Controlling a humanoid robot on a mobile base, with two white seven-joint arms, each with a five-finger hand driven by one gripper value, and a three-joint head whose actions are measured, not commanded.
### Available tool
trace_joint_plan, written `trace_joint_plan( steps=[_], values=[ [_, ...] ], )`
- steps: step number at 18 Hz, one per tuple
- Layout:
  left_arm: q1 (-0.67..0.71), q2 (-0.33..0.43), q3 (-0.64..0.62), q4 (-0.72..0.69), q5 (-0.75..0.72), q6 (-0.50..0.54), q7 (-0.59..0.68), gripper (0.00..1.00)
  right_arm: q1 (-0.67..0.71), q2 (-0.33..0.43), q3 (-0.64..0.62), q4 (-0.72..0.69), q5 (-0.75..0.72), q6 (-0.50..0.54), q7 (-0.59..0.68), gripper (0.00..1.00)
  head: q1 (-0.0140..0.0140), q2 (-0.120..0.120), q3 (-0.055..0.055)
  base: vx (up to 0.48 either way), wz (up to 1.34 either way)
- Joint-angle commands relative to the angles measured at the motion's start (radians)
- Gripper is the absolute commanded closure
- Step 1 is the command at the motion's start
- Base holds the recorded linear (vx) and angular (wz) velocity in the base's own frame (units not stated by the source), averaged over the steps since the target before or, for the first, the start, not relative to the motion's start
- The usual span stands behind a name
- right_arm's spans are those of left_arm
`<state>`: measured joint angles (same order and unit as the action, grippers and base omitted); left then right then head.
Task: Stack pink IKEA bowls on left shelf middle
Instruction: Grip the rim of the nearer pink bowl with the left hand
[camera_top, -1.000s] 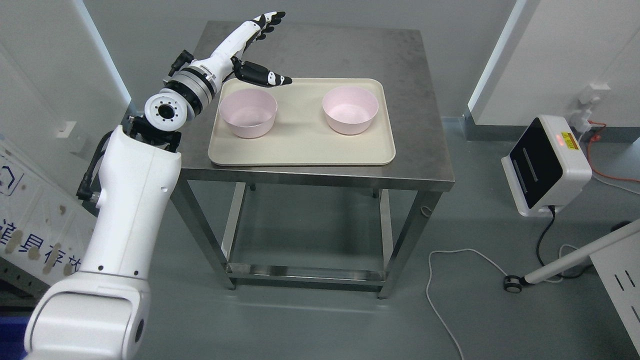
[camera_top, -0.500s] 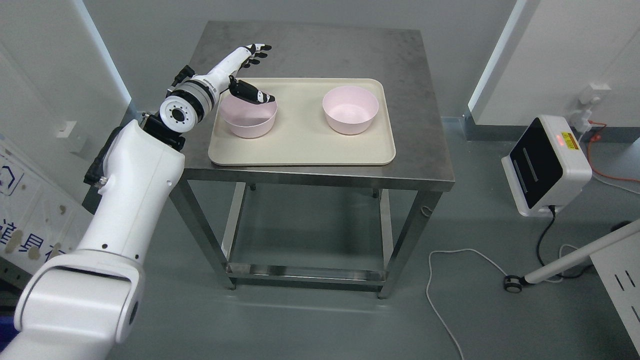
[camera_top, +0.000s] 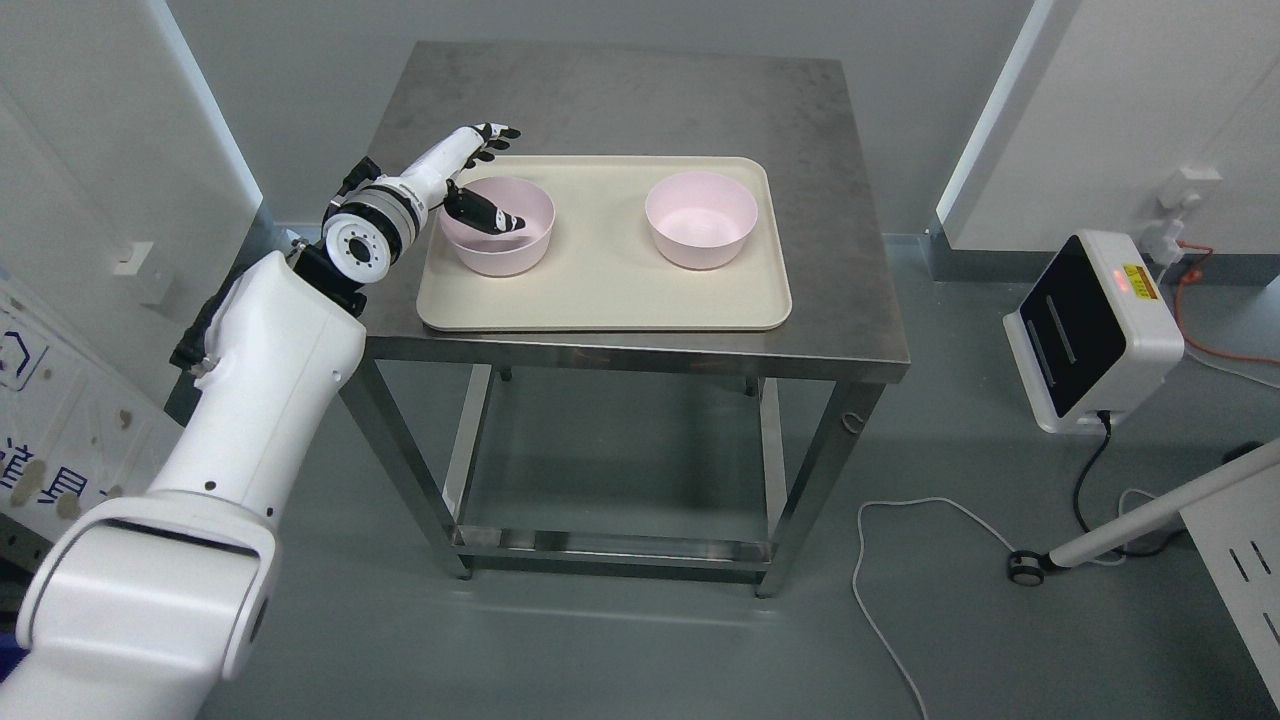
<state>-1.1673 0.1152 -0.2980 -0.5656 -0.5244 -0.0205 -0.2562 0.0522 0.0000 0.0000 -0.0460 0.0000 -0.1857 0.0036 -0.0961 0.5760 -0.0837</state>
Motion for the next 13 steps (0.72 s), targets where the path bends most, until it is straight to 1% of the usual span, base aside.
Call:
trace_joint_plan(
  steps=[1, 3, 4, 6, 10, 11, 13],
  values=[
    [-0.040, -0.018, -0.090, 0.081, -0.011, 0.001, 0.000, 0.30, 0.000, -0.017, -0.009, 0.000, 0.008, 0.000, -0.001, 0.00, 0.0000, 0.000, 0.000, 0.000, 0.00],
    [-0.045, -0.035, -0.099, 0.081, -0.014, 0.001, 0.000, 0.36, 0.000, -0.017, -0.009, 0.000, 0.008, 0.000, -0.001, 0.00, 0.0000, 0.000, 0.000, 0.000, 0.00],
    [-0.045, -0.038, -0.116, 0.082, -0.016, 0.001, 0.000, 0.37, 0.000, -0.017, -0.009, 0.000, 0.008, 0.000, -0.001, 0.00, 0.0000, 0.000, 0.000, 0.000, 0.00],
    [-0.048, -0.038, -0.150, 0.113, -0.035, -0.001, 0.002, 0.37, 0.000, -0.017, -0.009, 0.000, 0.008, 0.000, 0.001, 0.00, 0.0000, 0.000, 0.000, 0.000, 0.00],
    [-0.081, -0.038, -0.156, 0.151, -0.063, -0.002, 0.002, 0.38, 0.000, -0.017, -0.011, 0.000, 0.008, 0.000, -0.001, 0.00, 0.0000, 0.000, 0.000, 0.000, 0.00],
    [-0.087, -0.038, -0.156, 0.153, -0.063, -0.002, 0.002, 0.41, 0.000, -0.017, -0.009, 0.000, 0.008, 0.000, -0.001, 0.00, 0.0000, 0.000, 0.000, 0.000, 0.00],
    [-0.094, -0.038, -0.156, 0.151, -0.063, -0.004, 0.005, 0.54, 0.000, -0.017, -0.011, 0.000, 0.008, 0.000, -0.001, 0.00, 0.0000, 0.000, 0.000, 0.000, 0.00]
  ],
)
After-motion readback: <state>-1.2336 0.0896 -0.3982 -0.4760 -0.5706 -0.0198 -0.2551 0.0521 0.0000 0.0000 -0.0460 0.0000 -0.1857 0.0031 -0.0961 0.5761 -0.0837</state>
